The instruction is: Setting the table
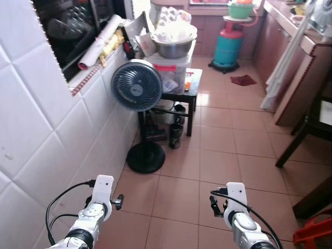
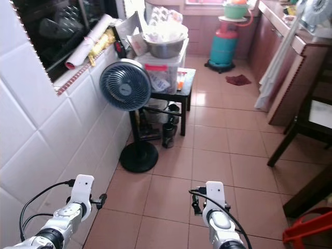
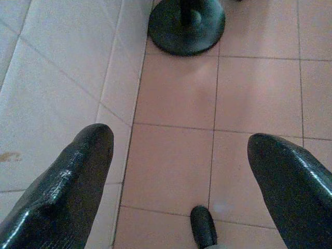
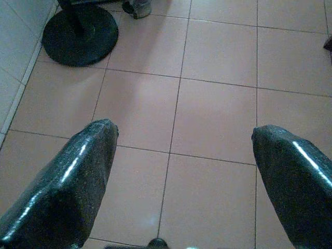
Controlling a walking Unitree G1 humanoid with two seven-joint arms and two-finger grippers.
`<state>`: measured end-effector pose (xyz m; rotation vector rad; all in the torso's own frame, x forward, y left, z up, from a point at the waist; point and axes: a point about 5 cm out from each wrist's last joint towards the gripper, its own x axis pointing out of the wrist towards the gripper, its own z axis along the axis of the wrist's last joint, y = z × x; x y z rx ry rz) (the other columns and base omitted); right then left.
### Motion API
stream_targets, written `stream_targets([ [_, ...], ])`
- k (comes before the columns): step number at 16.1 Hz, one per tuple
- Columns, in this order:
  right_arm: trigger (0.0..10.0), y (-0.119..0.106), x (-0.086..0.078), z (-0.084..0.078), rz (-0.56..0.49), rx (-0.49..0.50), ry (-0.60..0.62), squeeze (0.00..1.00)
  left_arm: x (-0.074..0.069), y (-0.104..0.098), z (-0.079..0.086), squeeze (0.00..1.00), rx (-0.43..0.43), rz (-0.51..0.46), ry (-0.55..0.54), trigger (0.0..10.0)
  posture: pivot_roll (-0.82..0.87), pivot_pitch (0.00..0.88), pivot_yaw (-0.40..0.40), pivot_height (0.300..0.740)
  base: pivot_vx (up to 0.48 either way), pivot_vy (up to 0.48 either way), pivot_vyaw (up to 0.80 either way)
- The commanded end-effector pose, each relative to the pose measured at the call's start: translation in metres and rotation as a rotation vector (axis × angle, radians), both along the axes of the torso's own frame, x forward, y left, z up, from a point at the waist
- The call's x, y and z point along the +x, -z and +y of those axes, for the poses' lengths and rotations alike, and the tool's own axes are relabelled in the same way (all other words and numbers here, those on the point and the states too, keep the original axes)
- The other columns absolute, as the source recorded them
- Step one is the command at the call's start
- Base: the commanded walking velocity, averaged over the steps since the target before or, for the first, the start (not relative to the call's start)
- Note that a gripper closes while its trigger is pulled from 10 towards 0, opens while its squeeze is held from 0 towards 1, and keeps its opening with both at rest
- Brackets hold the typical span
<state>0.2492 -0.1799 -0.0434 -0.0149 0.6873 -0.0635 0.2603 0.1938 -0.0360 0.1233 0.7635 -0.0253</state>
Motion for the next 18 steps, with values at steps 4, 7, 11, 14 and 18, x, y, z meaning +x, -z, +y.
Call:
stream_targets([
  [4, 10.0, -0.0004, 0.0018, 0.0017, 0.014, 0.003, -0.002, 0.0, -0.0032, 0.0033, -0.0012, 0.0, 0.001, 0.039, 0.007, 10.0, 0.01, 0.0, 0.015, 0.74, 0.0, 0.0, 0.0],
  [7, 10.0, -0.0007, 0.0022, 0.0017, 0.013, 0.001, 0.001, 0.0, -0.0069, 0.0057, 0.0011, 0.0, 0.014, 0.053, 0.008, 10.0, 0.0, 0.0, 0.017, 0.74, 0.0, 0.0, 0.0],
  [11, 10.0, -0.0001, 0.0017, 0.0016, 0.022, -0.004, 0.007, 0.0, -0.0072, 0.0059, 0.0017, 0.0, 0.017, 0.055, 0.01, 10.0, 0.01, 0.0, 0.018, 0.74, 0.0, 0.0, 0.0],
  [14, 10.0, -0.0001, 0.0017, 0.0016, 0.022, -0.004, 0.007, 0.0, -0.0072, 0.0059, 0.0017, 0.0, 0.017, 0.055, 0.01, 10.0, 0.01, 0.0, 0.018, 0.74, 0.0, 0.0, 0.0],
  [18, 10.0, -0.0001, 0.0017, 0.0016, 0.022, -0.004, 0.007, 0.0, -0.0072, 0.0059, 0.0017, 0.0, 0.017, 0.055, 0.01, 10.0, 0.01, 0.0, 0.018, 0.74, 0.0, 0.0, 0.0],
])
